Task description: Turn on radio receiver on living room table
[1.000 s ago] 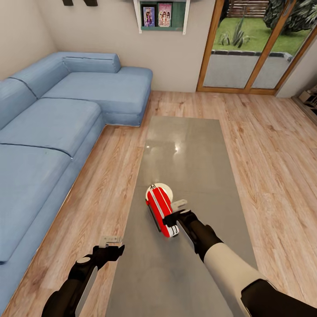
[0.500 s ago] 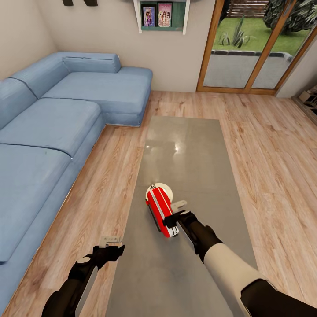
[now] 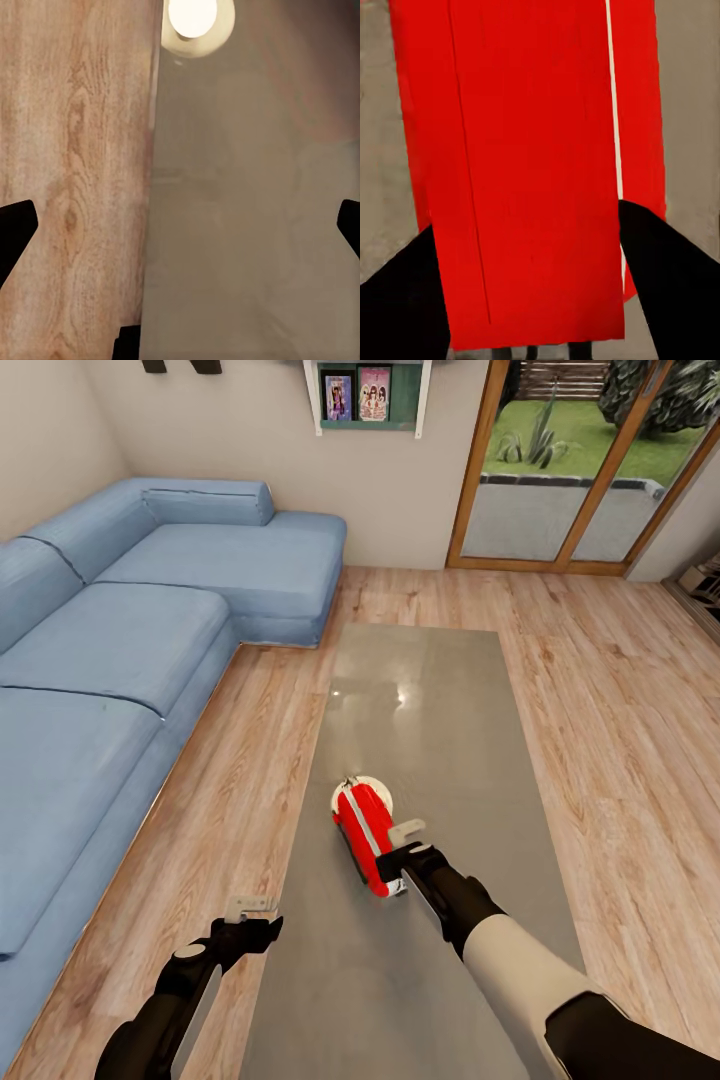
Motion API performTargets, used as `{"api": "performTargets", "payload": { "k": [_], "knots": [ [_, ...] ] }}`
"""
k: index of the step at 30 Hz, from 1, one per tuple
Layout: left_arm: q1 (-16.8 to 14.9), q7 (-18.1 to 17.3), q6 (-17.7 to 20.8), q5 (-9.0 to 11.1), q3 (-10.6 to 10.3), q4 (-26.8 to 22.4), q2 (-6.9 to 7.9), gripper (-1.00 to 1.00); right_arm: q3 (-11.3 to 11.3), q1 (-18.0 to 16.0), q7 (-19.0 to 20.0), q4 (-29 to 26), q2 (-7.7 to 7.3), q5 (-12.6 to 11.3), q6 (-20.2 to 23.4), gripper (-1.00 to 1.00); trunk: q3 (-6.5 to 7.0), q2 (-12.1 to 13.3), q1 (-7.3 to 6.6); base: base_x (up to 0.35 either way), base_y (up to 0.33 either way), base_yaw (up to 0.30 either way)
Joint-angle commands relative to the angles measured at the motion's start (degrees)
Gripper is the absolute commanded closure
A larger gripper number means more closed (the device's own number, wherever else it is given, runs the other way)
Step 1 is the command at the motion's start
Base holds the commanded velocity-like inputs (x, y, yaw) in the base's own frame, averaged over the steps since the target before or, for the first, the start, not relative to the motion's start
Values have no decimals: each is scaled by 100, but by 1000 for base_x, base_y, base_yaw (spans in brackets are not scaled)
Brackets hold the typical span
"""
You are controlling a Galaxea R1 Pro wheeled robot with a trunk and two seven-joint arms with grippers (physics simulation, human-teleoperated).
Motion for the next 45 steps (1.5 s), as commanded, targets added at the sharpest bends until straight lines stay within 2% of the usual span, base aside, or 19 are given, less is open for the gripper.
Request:
{"api": "performTargets", "payload": {
  "k": [1,11,15,18,24,25,34,37,45],
  "knots": [
    [0,-1,0,-2,2,0,0,-100,0,0,0,0,0,2,-3,100,0,0,0,0,0,0],
    [0,0,0,-7,0,0,0,-100,1,0,6,-17,0,15,-9,100,0,0,0,0,0,0],
    [0,0,0,-7,1,0,0,-100,2,0,28,-197,0,47,10,100,0,0,0,0,0,0],
    [0,0,0,-8,0,0,0,-100,8,0,40,-604,0,63,59,100,0,0,0,0,0,0],
    [0,0,0,-9,-1,0,0,-100,-3,0,35,-1382,0,84,462,100,0,0,0,0,0,0],
    [0,0,0,-17,-5,-5,0,-100,-8,21,43,-2517,0,74,1189,100,0,0,0,0,0,0],
    [0,0,0,-17,-6,-9,1,-100,-5,45,44,-3700,0,74,1988,100,0,0,0,0,0,0],
    [0,0,0,-17,-6,-9,0,-100,-1,24,44,-4339,0,79,2368,100,0,0,0,0,0,0],
    [0,-5,0,-14,-6,-9,5,-100,1,21,41,-4551,0,82,2510,100,0,0,0,0,0,0]
  ]
}}
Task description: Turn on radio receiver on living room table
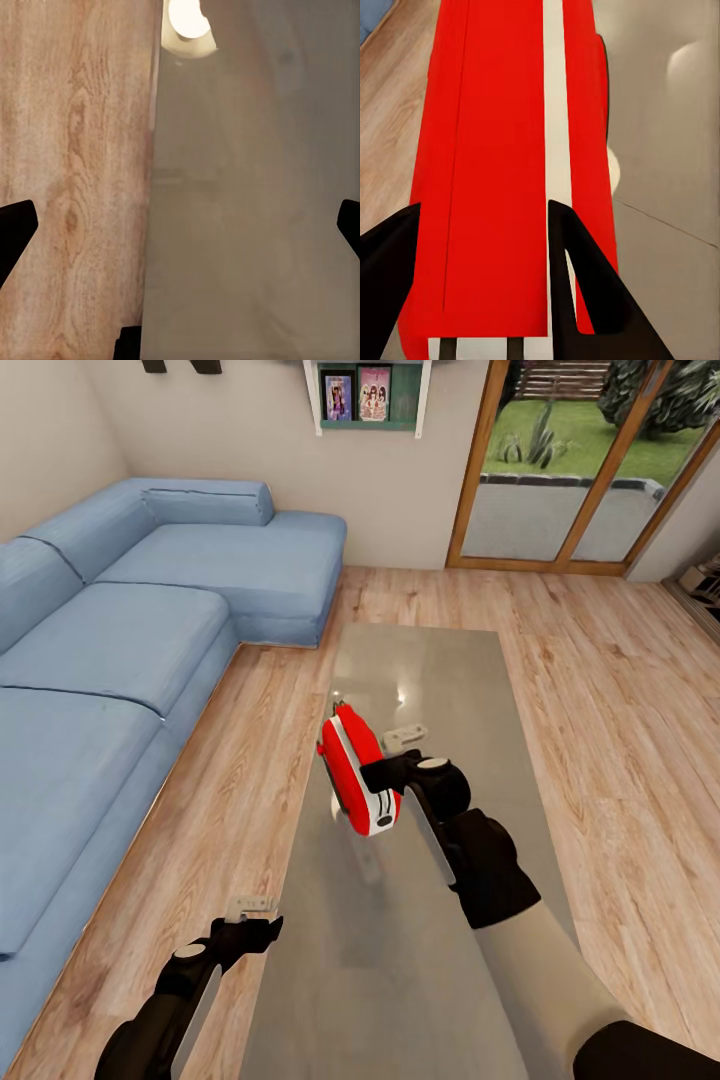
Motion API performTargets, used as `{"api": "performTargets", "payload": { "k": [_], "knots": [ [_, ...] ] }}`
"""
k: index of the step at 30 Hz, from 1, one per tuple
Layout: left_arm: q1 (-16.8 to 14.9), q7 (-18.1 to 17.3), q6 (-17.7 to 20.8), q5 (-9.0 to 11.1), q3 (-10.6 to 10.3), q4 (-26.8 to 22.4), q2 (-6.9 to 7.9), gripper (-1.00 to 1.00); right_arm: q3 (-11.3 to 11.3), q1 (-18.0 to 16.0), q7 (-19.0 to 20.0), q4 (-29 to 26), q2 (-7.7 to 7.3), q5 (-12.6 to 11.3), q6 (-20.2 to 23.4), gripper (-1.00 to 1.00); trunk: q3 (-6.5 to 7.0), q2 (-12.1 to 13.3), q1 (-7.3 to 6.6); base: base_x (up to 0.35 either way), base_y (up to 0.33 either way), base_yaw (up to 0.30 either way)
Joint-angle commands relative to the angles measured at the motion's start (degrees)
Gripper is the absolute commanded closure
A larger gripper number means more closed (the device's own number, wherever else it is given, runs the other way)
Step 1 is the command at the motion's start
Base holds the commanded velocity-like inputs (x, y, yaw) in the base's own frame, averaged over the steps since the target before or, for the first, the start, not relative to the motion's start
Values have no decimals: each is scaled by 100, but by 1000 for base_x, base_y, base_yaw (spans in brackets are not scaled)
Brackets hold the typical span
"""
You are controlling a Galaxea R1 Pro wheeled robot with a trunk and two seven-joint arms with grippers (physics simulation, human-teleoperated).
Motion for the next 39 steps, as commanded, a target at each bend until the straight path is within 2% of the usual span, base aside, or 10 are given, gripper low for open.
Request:
{"api": "performTargets", "payload": {
  "k": [1,6,10,17,20,26,28,35,37,39],
  "knots": [
    [0,-1,3,2,0,0,1,-100,1,12,-2,-7,1,-12,-1,100,0,0,0,0,0,0],
    [0,-14,11,13,0,-1,4,-100,8,284,-12,-180,-9,6,-51,100,0,0,0,0,0,0],
    [0,-244,23,14,2,4,4,-100,39,550,15,-661,-440,11,-92,100,0,0,0,0,0,0],
    [0,-506,91,-2,6,1,0,-100,464,733,-11,-1065,-1179,49,-231,100,0,0,0,0,0,0],
    [0,-518,110,-3,6,6,-4,-100,528,782,-13,-1206,-1430,55,-407,100,0,0,0,0,0,0],
    [0,-517,121,-10,4,6,-5,-100,547,1014,-19,-1351,-1696,59,-662,100,0,0,0,0,0,0],
    [0,-515,122,-16,3,6,-5,-100,558,1062,-22,-1368,-1869,63,-828,100,0,0,0,0,0,0],
    [0,-514,123,-20,8,9,-5,-100,590,1084,-36,-1381,-1954,243,-961,100,0,0,0,0,0,0],
    [0,-514,120,-21,9,9,-5,-100,838,1085,-179,-1382,-1959,547,-1008,100,0,0,0,0,0,0],
    [0,-514,118,-21,9,9,-5,-100,1101,1087,-557,-1382,-1968,778,-1125,100,0,0,0,0,0,0]
  ]
}}
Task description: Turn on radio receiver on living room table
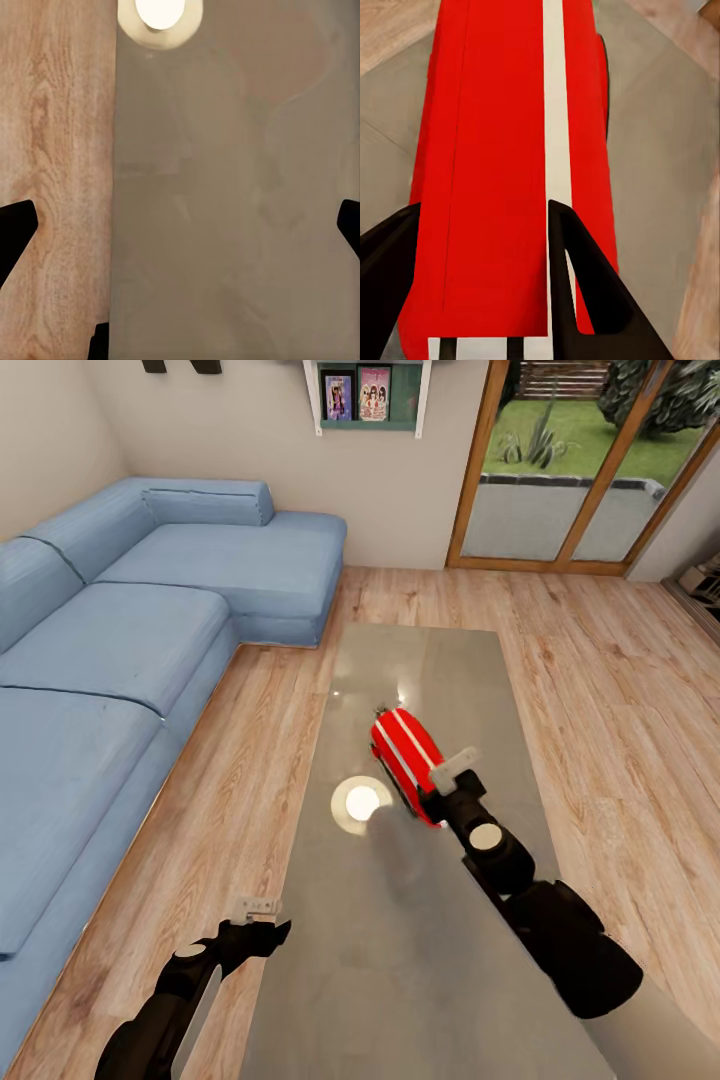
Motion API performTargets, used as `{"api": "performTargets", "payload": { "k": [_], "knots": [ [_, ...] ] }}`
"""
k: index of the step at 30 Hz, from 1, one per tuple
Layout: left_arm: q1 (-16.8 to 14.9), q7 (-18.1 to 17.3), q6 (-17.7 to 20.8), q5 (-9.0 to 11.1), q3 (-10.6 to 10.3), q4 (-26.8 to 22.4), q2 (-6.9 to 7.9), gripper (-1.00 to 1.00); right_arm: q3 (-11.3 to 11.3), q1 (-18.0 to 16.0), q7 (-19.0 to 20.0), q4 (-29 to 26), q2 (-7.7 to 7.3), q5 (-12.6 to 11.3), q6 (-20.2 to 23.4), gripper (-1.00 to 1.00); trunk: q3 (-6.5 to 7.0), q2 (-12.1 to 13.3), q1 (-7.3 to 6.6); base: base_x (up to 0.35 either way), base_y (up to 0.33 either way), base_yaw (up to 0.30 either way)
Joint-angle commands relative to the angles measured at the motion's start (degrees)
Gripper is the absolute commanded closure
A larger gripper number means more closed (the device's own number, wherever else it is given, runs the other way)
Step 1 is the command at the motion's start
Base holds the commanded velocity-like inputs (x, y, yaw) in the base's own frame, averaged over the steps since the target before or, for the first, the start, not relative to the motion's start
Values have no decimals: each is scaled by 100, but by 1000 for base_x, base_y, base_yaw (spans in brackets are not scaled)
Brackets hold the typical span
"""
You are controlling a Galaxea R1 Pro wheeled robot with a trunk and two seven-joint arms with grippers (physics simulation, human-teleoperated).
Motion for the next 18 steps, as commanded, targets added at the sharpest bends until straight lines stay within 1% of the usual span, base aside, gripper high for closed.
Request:
{"api": "performTargets", "payload": {
  "k": [1,3,4,5,6,7,9,10,12,13,14,15,17,18],
  "knots": [
    [0,0,0,0,0,-1,0,-100,55,5,-129,0,-6,89,-32,100,0,0,0,0,0,0],
    [0,0,-2,0,0,-1,0,-100,220,91,-612,0,-74,182,-201,100,0,0,0,0,0,0],
    [0,0,-3,0,0,-1,0,-100,312,210,-893,0,-160,214,-365,100,0,0,0,0,0,0],
    [0,0,-3,0,0,-1,0,-100,374,288,-1014,0,-223,225,-488,100,0,0,0,0,0,0],
    [0,0,-3,0,0,-1,0,-100,519,392,-1159,0,-361,238,-691,100,0,0,0,0,0,0],
    [0,0,-3,0,0,1,0,-100,559,408,-1192,0,-394,240,-724,100,0,0,0,0,0,0],
    [0,0,-3,0,0,5,0,-100,755,448,-1378,0,-517,247,-809,100,0,0,0,0,0,0],
    [0,0,-3,0,0,7,0,-100,954,464,-1646,0,-610,251,-842,100,0,0,0,0,0,0],
    [0,0,-3,0,0,12,0,-100,1322,475,-2230,0,-737,250,-906,100,0,0,0,0,0,0],
    [0,0,-3,0,0,13,0,-100,1440,476,-2408,0,-777,251,-934,100,0,0,0,0,0,0],
    [0,0,-3,0,0,14,0,-100,1704,478,-2779,0,-870,250,-1008,100,0,0,0,0,0,0],
    [0,0,-3,0,-1,15,0,-100,1845,479,-2969,0,-919,249,-1046,100,0,0,0,0,0,0],
    [0,-2,-3,0,-4,16,0,-100,2531,480,-3845,0,-1119,247,-1183,100,0,0,0,0,0,0],
    [0,-4,0,0,-2,16,0,-100,2814,481,-4212,0,-1184,247,-1220,100,0,0,0,0,0,0]
  ]
}}
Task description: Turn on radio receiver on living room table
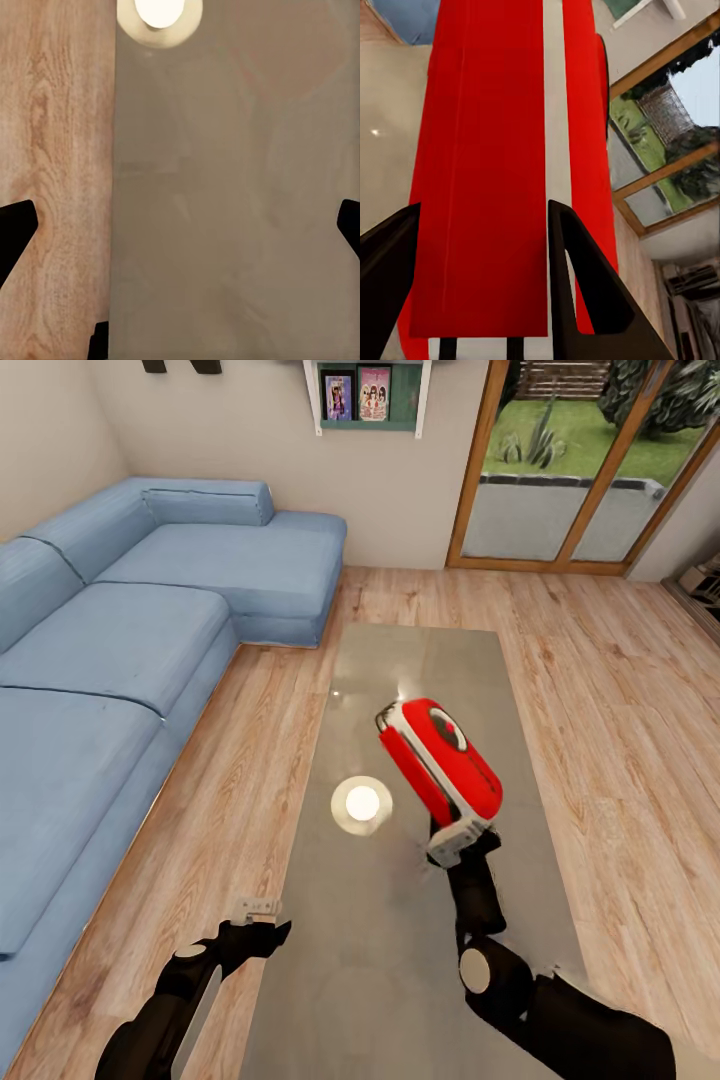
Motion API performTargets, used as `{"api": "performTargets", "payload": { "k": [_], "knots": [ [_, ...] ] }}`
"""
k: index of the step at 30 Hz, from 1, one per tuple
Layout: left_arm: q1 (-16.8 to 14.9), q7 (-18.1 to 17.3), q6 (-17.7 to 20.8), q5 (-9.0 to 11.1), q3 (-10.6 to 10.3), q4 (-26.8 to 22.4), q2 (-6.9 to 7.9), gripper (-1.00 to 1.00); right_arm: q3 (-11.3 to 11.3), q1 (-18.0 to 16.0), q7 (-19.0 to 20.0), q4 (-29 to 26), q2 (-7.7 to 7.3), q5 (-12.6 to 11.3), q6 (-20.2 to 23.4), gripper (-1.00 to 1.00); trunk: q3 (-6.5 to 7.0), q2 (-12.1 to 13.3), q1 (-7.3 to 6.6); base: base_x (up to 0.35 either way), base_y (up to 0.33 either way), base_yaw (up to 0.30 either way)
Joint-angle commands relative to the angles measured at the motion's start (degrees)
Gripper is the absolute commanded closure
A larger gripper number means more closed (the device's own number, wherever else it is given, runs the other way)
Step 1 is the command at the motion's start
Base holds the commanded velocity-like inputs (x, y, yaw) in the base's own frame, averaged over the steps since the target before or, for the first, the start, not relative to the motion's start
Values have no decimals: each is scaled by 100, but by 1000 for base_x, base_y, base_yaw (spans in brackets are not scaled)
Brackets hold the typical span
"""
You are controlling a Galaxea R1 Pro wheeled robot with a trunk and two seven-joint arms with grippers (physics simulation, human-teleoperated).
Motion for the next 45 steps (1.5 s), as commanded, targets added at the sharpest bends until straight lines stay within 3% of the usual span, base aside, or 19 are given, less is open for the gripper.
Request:
{"api": "performTargets", "payload": {
  "k": [1,2,3,5,11,13,16,19,22,25,34,35,39,40,45],
  "knots": [
    [0,-1,1,0,-1,1,0,-100,138,-2,-178,1,-31,9,-9,100,0,0,0,0,0,0],
    [0,-3,5,0,-4,-4,0,-100,584,-2,-716,5,-144,9,-39,100,0,0,0,0,0,0],
    [0,-3,7,0,-5,-5,0,-100,687,-2,-819,6,-174,9,-44,100,0,0,0,0,0,0],
    [0,-4,12,0,-6,-9,0,-100,1172,-2,-1222,11,-321,9,-54,100,0,0,0,0,0,0],
    [0,-11,25,3,-4,-57,-31,-100,1891,-2,-1929,67,-497,1,-57,100,0,0,0,0,0,0],
    [0,-18,118,-1,-35,-74,-129,-100,2233,-1,-2301,143,-581,-13,-55,100,0,0,0,0,0,0],
    [0,-147,638,-1,-126,-474,-192,-100,2542,-1,-2565,335,-664,-21,-54,100,0,0,0,0,0,0],
    [0,-613,1498,20,-256,-1421,-210,-100,2873,-1,-2762,771,-682,-24,-60,100,0,0,0,0,0,0],
    [0,-927,1845,29,-294,-1839,-216,-100,3120,-1,-2911,1101,-656,-25,-60,100,0,0,0,0,0,0],
    [0,-1324,2058,39,-317,-2172,-225,-100,3513,-1,-3127,1555,-604,-48,-55,100,0,0,0,0,0,0],
    [-57,-2235,2145,52,-320,-2307,-262,-100,3683,-1,-3198,2540,-407,-94,-44,100,0,0,0,0,0,0],
    [-219,-2419,2381,59,-316,-2326,-313,-100,3689,-1,-3202,2770,-355,-96,-34,100,0,0,0,0,0,0],
    [-521,-2509,2724,127,-314,-2335,-440,-100,3689,-1,-3201,3003,-336,-102,-27,100,0,0,0,0,0,0],
    [-560,-2515,2763,137,-314,-2336,-462,100,3689,-1,-3202,3054,-337,-103,-27,100,0,0,0,0,0,0],
    [-651,-2532,2923,155,-314,-2362,-507,100,3692,11,-3196,3314,-338,-111,-34,100,0,0,0,0,0,0]
  ]
}}
